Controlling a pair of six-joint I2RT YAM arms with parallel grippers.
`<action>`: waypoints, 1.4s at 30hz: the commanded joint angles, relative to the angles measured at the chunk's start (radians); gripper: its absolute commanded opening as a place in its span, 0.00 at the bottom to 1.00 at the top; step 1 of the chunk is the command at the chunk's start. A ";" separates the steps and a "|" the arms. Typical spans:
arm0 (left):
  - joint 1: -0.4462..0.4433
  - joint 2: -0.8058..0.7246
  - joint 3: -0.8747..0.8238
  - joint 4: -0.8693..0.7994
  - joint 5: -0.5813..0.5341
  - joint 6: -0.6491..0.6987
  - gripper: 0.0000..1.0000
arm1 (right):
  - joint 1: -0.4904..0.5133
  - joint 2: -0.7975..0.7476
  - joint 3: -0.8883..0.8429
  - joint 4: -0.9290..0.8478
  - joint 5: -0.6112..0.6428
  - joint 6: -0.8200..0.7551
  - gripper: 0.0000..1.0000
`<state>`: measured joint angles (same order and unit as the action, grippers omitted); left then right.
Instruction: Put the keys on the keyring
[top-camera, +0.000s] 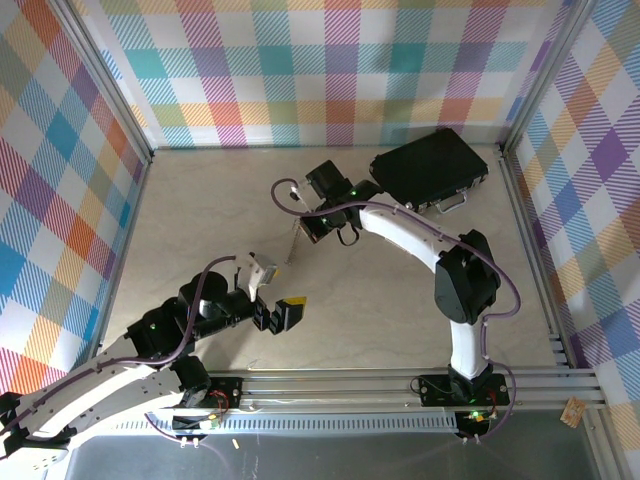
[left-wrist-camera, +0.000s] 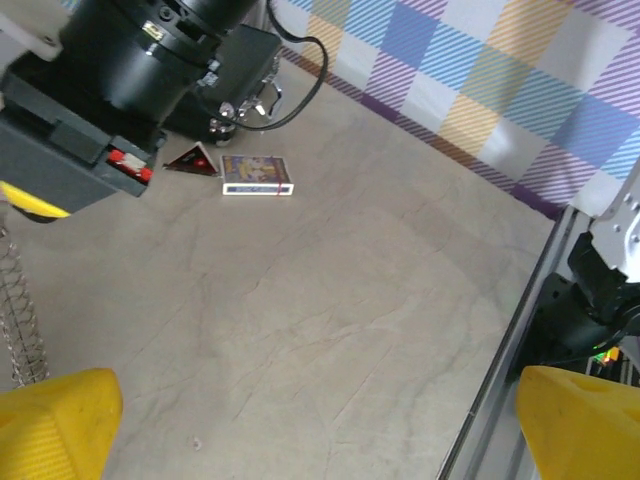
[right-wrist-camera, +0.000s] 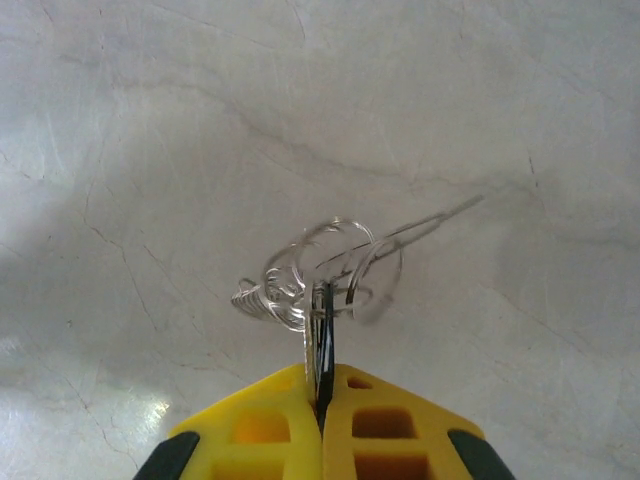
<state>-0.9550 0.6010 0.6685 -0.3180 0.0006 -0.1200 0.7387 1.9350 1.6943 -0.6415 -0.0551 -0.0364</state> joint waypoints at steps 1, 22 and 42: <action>-0.002 -0.003 0.027 -0.034 -0.038 -0.012 1.00 | -0.004 -0.065 -0.011 0.025 -0.026 0.017 0.00; -0.003 0.006 0.007 -0.013 -0.039 -0.010 1.00 | -0.004 -0.221 -0.293 0.015 -0.084 0.017 0.00; -0.002 -0.015 -0.020 -0.007 -0.057 -0.015 1.00 | 0.001 -0.287 -0.500 0.001 -0.223 0.036 0.00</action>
<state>-0.9550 0.5880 0.6586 -0.3386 -0.0467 -0.1204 0.7387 1.6913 1.2053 -0.6331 -0.2176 -0.0189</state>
